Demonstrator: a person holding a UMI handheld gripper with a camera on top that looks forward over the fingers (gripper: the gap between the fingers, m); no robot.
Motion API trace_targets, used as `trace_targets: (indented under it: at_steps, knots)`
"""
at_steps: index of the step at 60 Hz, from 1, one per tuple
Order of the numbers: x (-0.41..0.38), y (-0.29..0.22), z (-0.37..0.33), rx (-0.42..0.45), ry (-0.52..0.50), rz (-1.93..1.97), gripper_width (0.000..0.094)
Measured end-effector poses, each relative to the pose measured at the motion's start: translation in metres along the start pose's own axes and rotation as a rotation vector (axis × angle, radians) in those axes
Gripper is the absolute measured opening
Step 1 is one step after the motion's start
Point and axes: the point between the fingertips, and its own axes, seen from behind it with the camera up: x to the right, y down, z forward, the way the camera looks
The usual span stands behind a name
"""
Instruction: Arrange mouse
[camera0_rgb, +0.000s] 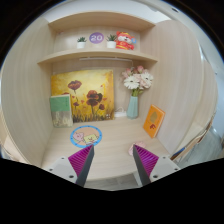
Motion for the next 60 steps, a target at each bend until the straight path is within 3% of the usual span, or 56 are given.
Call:
trace_targets:
  at_steps: [16, 32, 60]
  knots:
    - [-0.013, 0.112, 0.028, -0.155, -0.099, -0.066, 0.0778]
    - [0.075, 0.183, 0.080, -0.316, 0.017, 0.007, 0.0777]
    - [0.120, 0.146, 0.238, -0.417, -0.029, 0.002, 0.0768]
